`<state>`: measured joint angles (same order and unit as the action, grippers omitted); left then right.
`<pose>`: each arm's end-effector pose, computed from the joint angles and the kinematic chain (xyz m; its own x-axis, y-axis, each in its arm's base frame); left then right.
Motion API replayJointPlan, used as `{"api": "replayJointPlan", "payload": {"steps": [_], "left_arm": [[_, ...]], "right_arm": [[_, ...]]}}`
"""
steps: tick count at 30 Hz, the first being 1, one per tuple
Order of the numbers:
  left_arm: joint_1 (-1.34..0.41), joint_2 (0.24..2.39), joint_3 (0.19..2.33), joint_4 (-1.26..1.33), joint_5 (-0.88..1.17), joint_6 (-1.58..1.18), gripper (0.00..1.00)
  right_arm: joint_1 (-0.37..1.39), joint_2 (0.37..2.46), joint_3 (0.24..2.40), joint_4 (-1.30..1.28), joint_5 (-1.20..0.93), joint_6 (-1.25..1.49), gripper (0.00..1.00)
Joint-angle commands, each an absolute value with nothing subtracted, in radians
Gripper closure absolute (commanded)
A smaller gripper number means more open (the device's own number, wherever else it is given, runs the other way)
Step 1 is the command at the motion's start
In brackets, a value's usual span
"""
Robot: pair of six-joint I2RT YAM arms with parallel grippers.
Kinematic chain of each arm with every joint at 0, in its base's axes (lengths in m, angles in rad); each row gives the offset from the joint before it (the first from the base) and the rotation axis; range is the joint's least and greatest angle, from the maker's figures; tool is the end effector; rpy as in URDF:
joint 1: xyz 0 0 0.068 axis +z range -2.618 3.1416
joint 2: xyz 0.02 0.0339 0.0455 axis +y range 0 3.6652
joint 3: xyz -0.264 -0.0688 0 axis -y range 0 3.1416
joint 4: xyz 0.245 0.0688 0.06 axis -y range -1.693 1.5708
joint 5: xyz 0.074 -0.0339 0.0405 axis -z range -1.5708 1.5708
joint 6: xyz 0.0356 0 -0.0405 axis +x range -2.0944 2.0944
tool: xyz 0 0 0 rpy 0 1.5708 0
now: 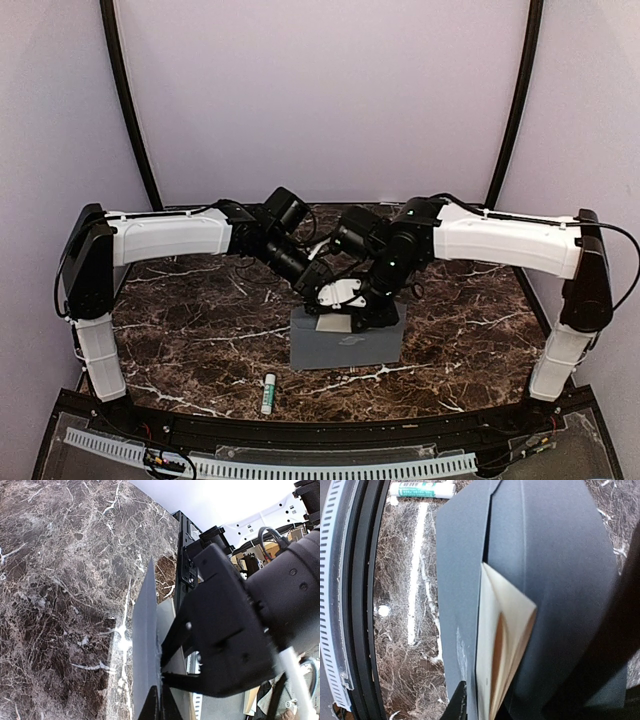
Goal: Place the letter into the envelope and seal it
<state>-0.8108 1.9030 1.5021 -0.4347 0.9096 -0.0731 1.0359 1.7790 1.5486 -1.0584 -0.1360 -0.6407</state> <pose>0.2686 -0.3233 0.2516 -0.5687 0.5333 -0.6262 0.7703 0.0785 -0.6328 0.1779 0.3098 0.2693 0.1285 -0.9450 -0.3009 -0.9914 -0.1151 -0.0619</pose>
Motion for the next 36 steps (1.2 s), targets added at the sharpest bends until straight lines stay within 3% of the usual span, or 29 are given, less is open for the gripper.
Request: {"api": "replayJointPlan", "payload": {"steps": [1, 7, 13, 36], "left_arm": [[-0.807, 1.879, 1.496, -0.429, 0.941, -0.069, 1.0], [-0.807, 1.882, 1.496, -0.428, 0.946, -0.068, 1.0], [-0.807, 1.881, 1.496, -0.431, 0.945, -0.066, 1.0], [-0.807, 1.896, 1.497, -0.425, 0.959, -0.072, 1.0]], "right_arm": [[1.037, 1.695, 1.524, -1.041, -0.153, -0.63, 0.86], [1.021, 1.69, 1.514, -1.041, -0.178, -0.622, 0.87], [1.018, 1.703, 1.52, -1.04, -0.19, -0.621, 1.0], [1.051, 1.793, 1.535, -1.039, -0.113, -0.654, 1.0]]}}
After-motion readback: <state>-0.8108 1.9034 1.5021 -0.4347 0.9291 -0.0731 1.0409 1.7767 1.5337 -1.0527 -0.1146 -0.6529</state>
